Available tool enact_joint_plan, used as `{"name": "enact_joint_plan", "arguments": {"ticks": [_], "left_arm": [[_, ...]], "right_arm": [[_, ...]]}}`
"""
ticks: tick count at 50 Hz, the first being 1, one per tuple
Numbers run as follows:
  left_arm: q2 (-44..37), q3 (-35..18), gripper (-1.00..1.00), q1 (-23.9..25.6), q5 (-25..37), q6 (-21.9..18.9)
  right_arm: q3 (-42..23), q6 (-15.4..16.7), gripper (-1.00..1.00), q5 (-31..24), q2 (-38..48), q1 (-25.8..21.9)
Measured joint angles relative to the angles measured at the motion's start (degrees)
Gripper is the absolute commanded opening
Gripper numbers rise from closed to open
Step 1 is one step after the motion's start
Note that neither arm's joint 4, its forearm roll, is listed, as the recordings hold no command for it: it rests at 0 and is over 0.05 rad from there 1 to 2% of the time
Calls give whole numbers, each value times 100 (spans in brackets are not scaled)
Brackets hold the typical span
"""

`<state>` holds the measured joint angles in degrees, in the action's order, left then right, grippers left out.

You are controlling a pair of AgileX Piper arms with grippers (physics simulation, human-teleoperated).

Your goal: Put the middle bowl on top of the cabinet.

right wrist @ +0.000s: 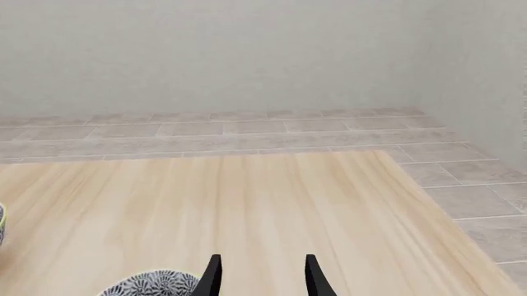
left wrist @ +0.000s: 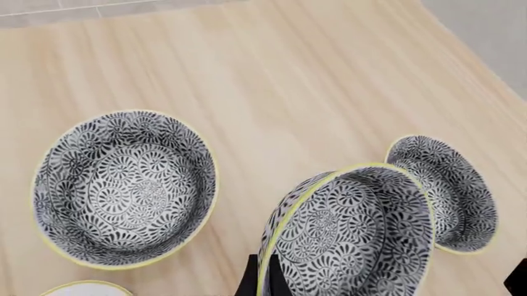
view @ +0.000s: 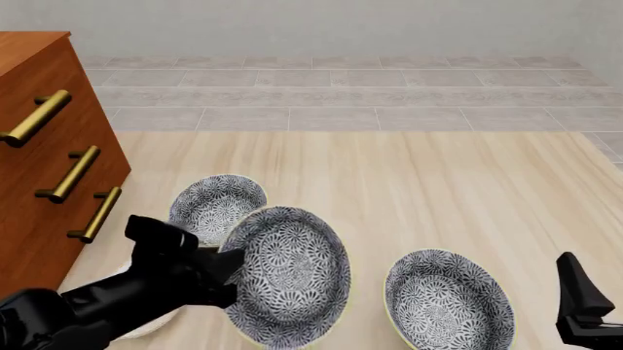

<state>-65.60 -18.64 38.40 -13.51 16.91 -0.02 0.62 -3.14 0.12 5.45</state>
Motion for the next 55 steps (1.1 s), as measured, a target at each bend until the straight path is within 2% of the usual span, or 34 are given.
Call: {"name": "enact_joint_plan", "arguments": {"ticks": [23,40,55], "left_arm": [[1184,-336,-100,-303,1274,-152],[1736,-865,-100,-937,2482,-479],[1900,-1232,-100,-1461,3260,-747]], "right_arm": [[0,-8,100,-3,-3,1],[-1,-30,100,30,-4,7],[1,-31,100,63,-9,28]]}}
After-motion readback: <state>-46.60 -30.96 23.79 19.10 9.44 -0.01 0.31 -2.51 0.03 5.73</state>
